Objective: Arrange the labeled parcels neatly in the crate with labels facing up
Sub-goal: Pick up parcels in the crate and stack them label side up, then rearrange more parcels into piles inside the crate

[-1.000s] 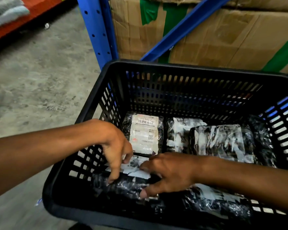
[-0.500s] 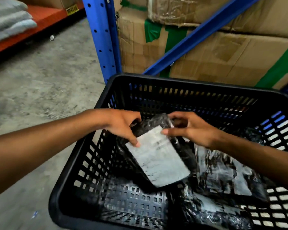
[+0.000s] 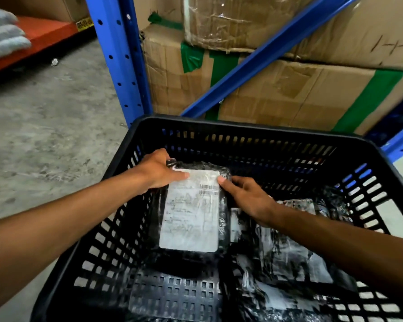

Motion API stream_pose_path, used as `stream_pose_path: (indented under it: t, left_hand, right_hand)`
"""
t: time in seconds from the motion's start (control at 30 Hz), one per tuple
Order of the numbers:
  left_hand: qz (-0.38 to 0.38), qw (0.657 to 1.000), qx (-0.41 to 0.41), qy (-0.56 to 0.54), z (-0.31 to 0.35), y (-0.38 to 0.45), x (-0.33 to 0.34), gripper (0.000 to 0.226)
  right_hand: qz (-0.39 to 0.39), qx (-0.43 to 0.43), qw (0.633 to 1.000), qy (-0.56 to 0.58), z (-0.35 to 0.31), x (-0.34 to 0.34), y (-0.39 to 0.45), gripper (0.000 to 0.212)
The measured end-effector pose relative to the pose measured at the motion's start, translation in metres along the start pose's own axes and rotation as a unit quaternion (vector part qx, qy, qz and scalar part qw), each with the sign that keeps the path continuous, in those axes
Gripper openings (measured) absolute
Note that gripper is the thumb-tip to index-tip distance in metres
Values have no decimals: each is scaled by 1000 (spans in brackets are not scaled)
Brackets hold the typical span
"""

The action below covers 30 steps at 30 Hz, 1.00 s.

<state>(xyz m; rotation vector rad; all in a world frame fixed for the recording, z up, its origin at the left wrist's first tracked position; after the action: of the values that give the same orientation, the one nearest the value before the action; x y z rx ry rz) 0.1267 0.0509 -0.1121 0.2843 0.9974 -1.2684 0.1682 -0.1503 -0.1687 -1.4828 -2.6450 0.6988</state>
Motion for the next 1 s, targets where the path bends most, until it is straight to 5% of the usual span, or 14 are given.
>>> stream_pose_path:
  t: [0.1, 0.2, 0.37, 0.5, 0.7, 0.83, 1.0]
  left_hand:
    - [16, 999, -23, 21, -3, 12, -2, 63]
    - [-32, 995, -20, 96, -5, 13, 17, 59]
    - [-80, 976, -9, 202, -14, 10, 46, 58]
    - [-80, 979, -18, 186, -12, 15, 46, 58]
    - [-68, 969, 19, 236, -2, 10, 50, 52]
    - [-70, 980, 122, 139, 44, -4, 65, 44]
    - [-217, 964, 151, -21, 91, -41, 118, 28]
  right_hand:
    - [37, 39, 994, -97, 0, 26, 26, 44]
    - [-11, 110, 976, -188, 20, 43, 32, 47]
    - [-6, 37, 985, -171, 27, 43, 35, 21]
    - [32, -10, 971, -238, 17, 36, 39, 30]
    - [-56, 85, 955, -279, 6, 31, 29, 38]
    - [30, 56, 858, -511, -45, -31, -2, 45]
    - [45, 203, 749, -629, -46, -113, -82, 34]
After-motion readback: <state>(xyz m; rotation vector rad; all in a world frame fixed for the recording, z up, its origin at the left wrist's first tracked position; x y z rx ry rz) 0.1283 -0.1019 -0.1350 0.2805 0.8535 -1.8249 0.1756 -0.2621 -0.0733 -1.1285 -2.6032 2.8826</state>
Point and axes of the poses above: each hand's wrist, its own y-axis towards the middle knuckle, its own x-axis out of the palm, z = x × y, the point moved 5 cm from there along y, towards the middle knuckle, and after that the axes turned 3 degrees about x, right-handed, at the moved point
